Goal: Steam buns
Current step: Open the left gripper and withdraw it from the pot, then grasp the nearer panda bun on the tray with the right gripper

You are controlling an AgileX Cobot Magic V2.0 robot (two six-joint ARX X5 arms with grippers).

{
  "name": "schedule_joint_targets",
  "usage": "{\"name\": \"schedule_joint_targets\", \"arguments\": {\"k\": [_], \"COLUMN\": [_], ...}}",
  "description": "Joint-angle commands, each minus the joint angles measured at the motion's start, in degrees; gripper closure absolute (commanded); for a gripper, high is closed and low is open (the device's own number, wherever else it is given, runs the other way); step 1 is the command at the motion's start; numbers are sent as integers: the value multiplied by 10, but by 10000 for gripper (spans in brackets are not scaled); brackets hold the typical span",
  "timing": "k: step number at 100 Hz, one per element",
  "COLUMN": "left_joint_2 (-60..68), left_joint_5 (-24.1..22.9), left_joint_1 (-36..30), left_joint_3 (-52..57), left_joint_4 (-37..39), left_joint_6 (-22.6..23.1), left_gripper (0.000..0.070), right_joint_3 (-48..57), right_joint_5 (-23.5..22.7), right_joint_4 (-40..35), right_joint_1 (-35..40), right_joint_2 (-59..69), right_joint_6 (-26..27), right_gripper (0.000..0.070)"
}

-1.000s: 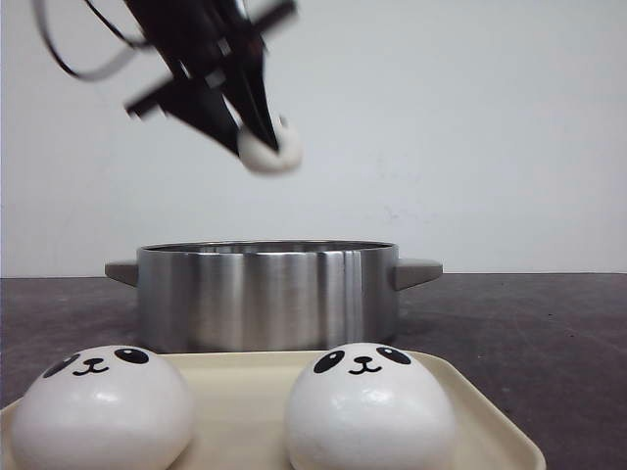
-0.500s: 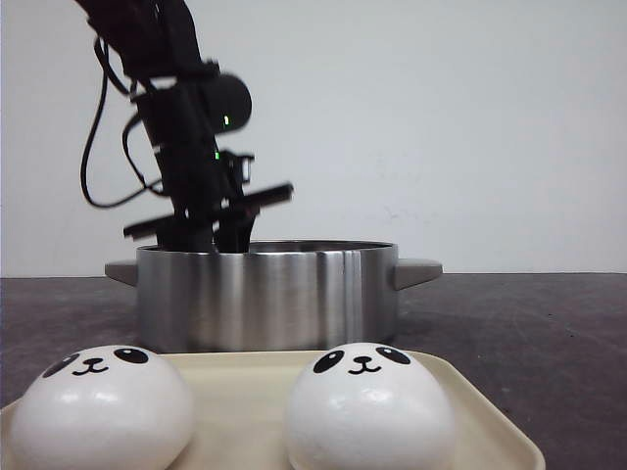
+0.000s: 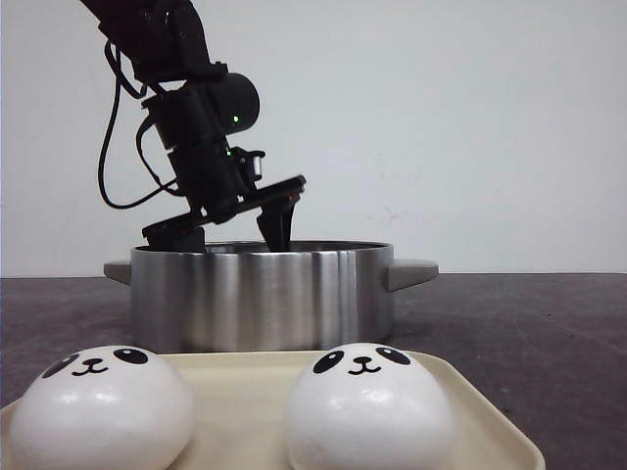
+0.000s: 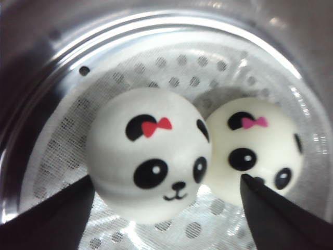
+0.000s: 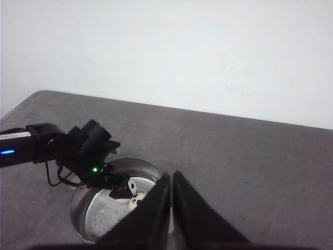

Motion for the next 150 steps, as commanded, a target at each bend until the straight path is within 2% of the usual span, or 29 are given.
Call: {"name": "schedule_joint_targets", "arguments": {"k": [1,29,40,57,65,77,87,95,98,101,105,112,116,130,139,150], "left_joint_2": [16,7,-44,-171,-235,-320,-381,-421,-435,-448,-463,-489,-504,-563,-597,-622], "left_joint_5": [4,4,2,-14,-14,-27,-55,-61,-61,-61,-61,-61,-61,-61,-63,-87], "left_joint_1": [-2,-2,-3,-13,-19,-31,-43,-50,-52,-54,-56,-61,-65,-74,-74,-74], "left_joint_3": [28,127,135,135,135,135,135,135,134,134,134,130,126,104,87,78], "left_joint_4": [-8,-108,-98,-69,-65,-75,-100,-137,-156,-177,-206,-256,-276,-282,-264,-261], "left_joint_6": [3,4,4,5,8,24,43,56,57,57,62,76,79,79,78,78], "left_gripper": [139,155,288,307,307,307,307,307,307,307,307,307,307,307,307,307], "right_joint_3": [10,6,-30,-164,-249,-388,-496,-564,-584,-601,-619,-639,-643,-644,-644,-644], "right_joint_5": [2,-21,-45,-83,-134,-214,-237,-266,-282,-299,-320,-346,-353,-380,-382,-383], "right_joint_4": [-41,-42,-42,-29,16,125,212,253,265,271,277,281,280,302,324,337], "right_joint_1": [7,7,6,6,6,6,1,-10,-14,-18,-21,-22,-21,-20,-20,-21], "right_joint_2": [5,5,14,16,11,8,8,11,15,19,26,40,49,87,115,152], "right_joint_6": [6,21,44,77,79,105,138,153,154,157,163,168,168,169,169,169], "right_gripper": [699,699,699,699,699,699,699,697,672,606,451,125,18,16,17,18]}}
